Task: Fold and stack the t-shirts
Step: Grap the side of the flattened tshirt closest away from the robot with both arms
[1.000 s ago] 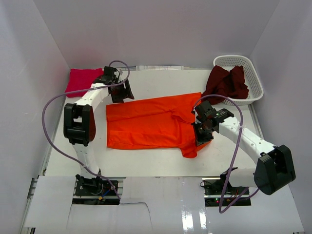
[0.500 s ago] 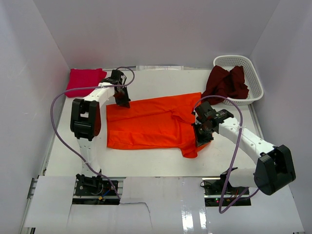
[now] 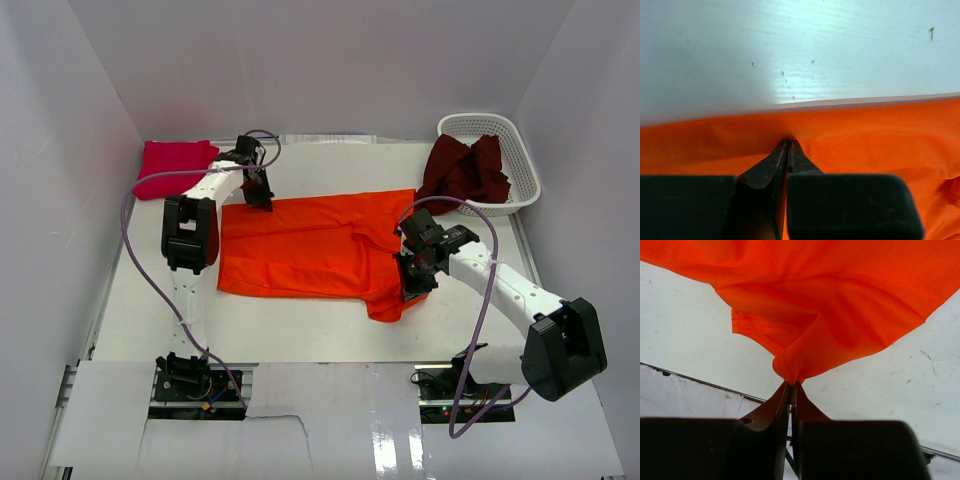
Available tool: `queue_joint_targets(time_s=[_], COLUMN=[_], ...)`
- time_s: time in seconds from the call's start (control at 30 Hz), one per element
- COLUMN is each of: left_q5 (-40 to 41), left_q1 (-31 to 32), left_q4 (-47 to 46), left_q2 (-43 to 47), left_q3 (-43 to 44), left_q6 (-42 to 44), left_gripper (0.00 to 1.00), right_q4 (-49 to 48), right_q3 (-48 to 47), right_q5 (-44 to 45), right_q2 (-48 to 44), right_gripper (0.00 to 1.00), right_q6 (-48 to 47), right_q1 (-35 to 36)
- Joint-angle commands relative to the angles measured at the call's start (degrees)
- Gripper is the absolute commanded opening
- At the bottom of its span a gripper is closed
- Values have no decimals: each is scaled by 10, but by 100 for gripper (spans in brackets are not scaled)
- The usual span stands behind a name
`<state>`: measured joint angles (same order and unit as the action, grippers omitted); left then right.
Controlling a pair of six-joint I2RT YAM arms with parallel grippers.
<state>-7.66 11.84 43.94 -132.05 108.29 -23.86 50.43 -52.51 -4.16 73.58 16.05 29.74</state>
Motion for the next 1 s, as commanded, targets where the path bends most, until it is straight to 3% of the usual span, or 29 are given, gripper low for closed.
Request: queue_joint_targets(time_s=[0.0,0.5,0.97], left_q5=[9,-15,-48], left_q1=[2,-40,-102], left_q4=[8,27,2], left_q2=[-25,-148,-188], left_q3=[33,195,256], left_q6=[-7,-31,-46], left_gripper=[15,17,23], right_q4=[-8,-31,-18], right_q3=[8,-89,-254], right_q5=[13,21,13], right_q2=[2,137,299], right_gripper=[8,8,8], right_q6=[2,-45,-44], right_q1=[1,-65,-70])
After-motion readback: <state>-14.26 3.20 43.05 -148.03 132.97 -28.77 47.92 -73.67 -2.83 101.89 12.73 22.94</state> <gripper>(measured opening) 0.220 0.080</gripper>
